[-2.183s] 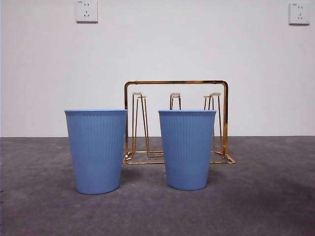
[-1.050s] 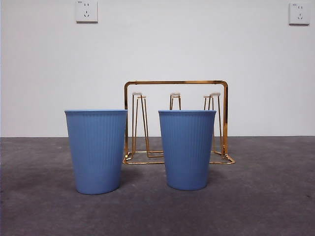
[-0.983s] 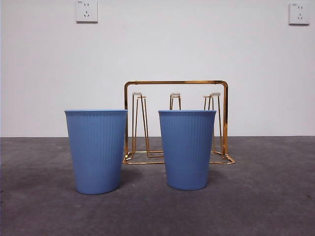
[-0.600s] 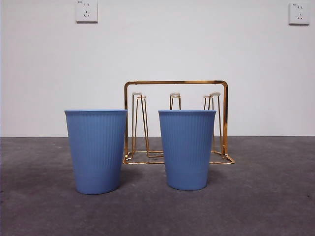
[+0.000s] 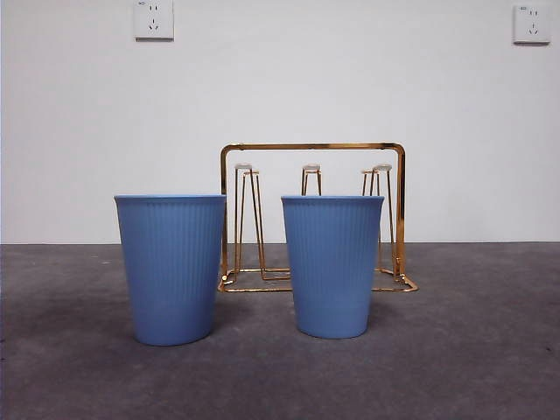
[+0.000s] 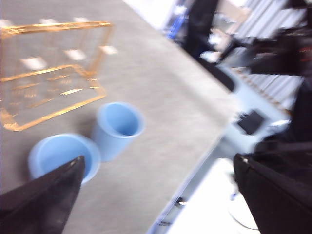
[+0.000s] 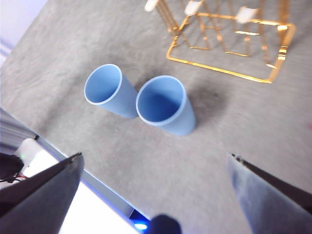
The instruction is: Pick up cup 1,put cup 1 in the cup rack,pick up cup 2,put cup 2 in the cup rack
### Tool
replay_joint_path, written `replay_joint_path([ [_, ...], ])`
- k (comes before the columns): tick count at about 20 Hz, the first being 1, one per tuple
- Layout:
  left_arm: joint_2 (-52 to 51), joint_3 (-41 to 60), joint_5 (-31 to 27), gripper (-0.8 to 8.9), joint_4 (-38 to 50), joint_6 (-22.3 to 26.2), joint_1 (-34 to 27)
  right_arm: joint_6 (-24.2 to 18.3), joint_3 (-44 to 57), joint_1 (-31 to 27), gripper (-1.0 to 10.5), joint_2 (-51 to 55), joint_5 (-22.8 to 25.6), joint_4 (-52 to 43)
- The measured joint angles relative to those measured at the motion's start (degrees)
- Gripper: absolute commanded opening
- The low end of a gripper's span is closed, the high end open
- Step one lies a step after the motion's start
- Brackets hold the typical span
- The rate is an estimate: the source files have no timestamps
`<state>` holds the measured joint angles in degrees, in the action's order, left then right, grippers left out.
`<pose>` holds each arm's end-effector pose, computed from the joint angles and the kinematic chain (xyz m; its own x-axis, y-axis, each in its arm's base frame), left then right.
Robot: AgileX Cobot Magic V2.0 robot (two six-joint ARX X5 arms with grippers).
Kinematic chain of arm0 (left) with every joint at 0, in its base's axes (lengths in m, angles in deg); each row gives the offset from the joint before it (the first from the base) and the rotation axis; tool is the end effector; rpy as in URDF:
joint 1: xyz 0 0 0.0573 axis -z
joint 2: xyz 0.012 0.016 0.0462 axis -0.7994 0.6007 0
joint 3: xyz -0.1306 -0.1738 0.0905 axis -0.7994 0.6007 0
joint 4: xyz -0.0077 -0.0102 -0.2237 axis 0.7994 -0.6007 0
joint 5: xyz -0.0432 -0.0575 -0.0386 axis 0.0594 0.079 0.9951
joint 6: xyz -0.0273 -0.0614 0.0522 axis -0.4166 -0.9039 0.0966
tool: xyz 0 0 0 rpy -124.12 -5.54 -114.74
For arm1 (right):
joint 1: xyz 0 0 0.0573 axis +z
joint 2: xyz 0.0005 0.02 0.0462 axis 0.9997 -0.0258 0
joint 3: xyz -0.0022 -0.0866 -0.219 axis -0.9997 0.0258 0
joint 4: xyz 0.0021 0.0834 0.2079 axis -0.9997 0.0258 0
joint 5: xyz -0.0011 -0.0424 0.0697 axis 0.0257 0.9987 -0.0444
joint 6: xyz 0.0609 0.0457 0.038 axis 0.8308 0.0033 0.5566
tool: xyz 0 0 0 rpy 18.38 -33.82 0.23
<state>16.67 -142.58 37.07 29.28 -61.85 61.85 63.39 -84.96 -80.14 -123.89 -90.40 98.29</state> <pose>0.1156 -0.0728 0.3152 0.4413 -0.8339 -0.3314 0.7000 0.5510 -0.4543 0.1565 0.0640 0.3097 0.4462 0.6348 -0.6309 -0.5462 0.7515 0.3699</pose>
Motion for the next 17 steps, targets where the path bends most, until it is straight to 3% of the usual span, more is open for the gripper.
replay_joint_path([
  [8, 3.45, 0.00, 4.42, 7.24, 3.61, -3.85, 3.76, 5.84, -7.13, 15.65, 4.9, -22.80, 16.46, -5.16],
  [10, 4.35, 0.00, 4.42, 7.24, 3.63, -3.89, 4.44, 6.34, -9.25, 18.86, 4.3, -28.30, 19.52, -6.86],
  [17, 5.20, 0.00, 4.44, 7.24, 4.59, -3.89, 6.29, 8.02, -11.06, 22.36, 4.3, -40.44, 25.49, -10.16],
])
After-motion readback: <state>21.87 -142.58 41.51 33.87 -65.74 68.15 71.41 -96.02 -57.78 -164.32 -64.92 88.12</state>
